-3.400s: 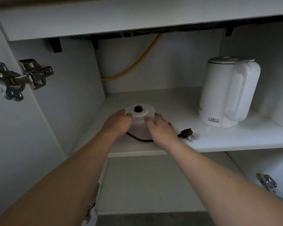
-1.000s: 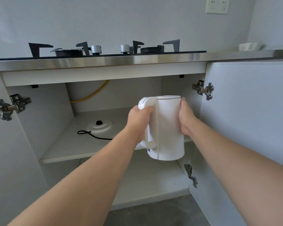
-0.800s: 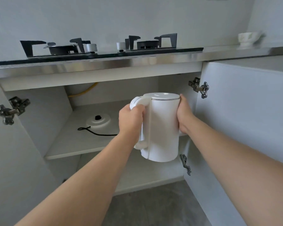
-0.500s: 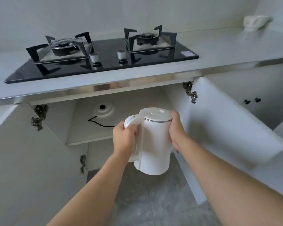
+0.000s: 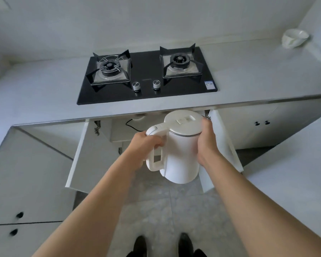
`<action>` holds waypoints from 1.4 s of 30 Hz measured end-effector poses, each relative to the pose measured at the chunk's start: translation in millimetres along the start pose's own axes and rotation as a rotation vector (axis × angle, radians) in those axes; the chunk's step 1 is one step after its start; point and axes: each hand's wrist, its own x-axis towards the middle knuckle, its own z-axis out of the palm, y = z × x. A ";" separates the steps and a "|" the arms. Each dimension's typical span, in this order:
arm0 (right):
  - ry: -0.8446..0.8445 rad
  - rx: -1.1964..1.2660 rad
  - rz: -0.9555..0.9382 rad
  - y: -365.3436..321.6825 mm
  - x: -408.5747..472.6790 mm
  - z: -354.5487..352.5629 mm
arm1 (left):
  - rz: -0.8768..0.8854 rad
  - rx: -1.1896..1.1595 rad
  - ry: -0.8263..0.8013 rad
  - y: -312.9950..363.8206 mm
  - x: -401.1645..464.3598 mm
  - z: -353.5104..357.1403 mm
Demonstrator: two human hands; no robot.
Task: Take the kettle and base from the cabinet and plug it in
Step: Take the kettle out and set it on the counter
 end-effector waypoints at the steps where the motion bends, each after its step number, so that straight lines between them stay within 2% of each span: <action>1: -0.009 -0.015 -0.014 -7.8 -9.6 4.2 | -0.069 -0.003 -0.042 8.0 -9.1 -8.9; 4: -0.053 -0.083 -0.028 -19.1 -27.4 20.8 | -0.166 -0.010 -0.151 20.3 -23.3 -35.5; 10: -0.147 -0.081 -0.032 -20.5 -44.9 82.1 | -0.131 -0.057 -0.159 25.2 -30.4 -100.6; 15: -0.247 -0.087 -0.096 -18.2 -59.6 180.5 | -0.057 -0.071 -0.128 35.5 -26.6 -193.2; 19: -0.254 -0.080 -0.087 -8.6 -76.4 279.5 | -0.007 -0.085 -0.061 48.8 -18.2 -288.5; 24: -0.296 -0.157 -0.092 -7.3 -74.0 363.7 | 0.037 -0.138 -0.034 49.7 1.2 -360.8; 28: -0.353 -0.219 -0.108 -12.4 -58.6 416.1 | 0.087 -0.179 -0.019 47.2 22.3 -401.7; 33: -0.432 -0.258 -0.098 -18.5 -34.3 519.9 | 0.120 -0.222 0.072 55.5 67.5 -481.7; 42: -0.449 -0.350 -0.125 -4.1 47.1 708.3 | 0.102 -0.298 0.167 77.9 198.0 -620.4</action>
